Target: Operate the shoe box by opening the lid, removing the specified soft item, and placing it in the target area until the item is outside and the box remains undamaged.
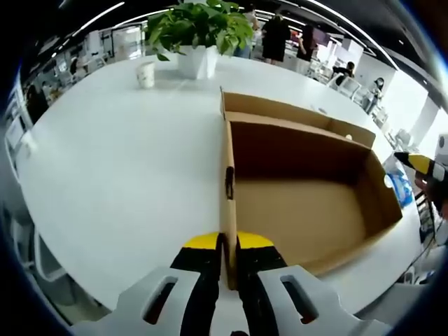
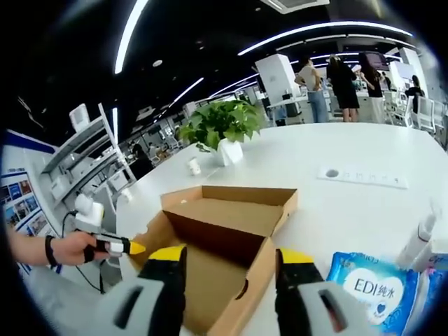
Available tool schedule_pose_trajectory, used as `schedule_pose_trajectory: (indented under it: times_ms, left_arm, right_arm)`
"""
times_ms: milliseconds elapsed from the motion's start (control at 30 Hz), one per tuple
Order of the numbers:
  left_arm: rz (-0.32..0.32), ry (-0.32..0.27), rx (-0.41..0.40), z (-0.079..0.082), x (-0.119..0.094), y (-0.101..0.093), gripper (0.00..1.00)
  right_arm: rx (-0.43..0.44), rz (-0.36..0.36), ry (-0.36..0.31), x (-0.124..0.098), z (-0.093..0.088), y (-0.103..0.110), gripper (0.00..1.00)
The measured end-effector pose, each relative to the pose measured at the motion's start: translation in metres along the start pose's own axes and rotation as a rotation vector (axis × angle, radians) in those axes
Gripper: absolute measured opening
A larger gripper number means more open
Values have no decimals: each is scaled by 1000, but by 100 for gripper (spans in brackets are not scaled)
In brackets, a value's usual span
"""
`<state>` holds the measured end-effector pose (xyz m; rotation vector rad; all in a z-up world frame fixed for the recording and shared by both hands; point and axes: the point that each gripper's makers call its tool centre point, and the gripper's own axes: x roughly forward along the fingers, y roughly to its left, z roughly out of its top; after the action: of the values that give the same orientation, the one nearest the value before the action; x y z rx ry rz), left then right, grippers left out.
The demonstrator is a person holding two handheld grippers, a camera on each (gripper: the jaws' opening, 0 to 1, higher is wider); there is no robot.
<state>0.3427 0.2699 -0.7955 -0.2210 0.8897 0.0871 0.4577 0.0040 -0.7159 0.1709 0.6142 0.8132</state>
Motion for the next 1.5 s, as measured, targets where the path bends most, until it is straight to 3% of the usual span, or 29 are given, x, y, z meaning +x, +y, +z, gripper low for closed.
schedule_pose_trajectory:
  times_ms: [267, 667, 1067, 1300, 1500]
  left_arm:
    - [-6, 0, -13, 0, -1, -1, 5]
    - [-8, 1, -24, 1, 2, 1, 5]
    - [-15, 2, -33, 3, 7, 6, 6]
    - [-15, 1, -32, 3, 8, 5, 6]
    - [-10, 2, -30, 3, 10, 7, 5]
  right_arm:
    - [6, -6, -2, 8, 4, -3, 48]
    - [10, -22, -22, 35, 33, -17, 48]
    - [-5, -29, 11, 55, 34, -24, 48]
    - [39, -56, 4, 63, 39, -37, 47]
    - [57, -70, 10, 85, 47, -56, 47]
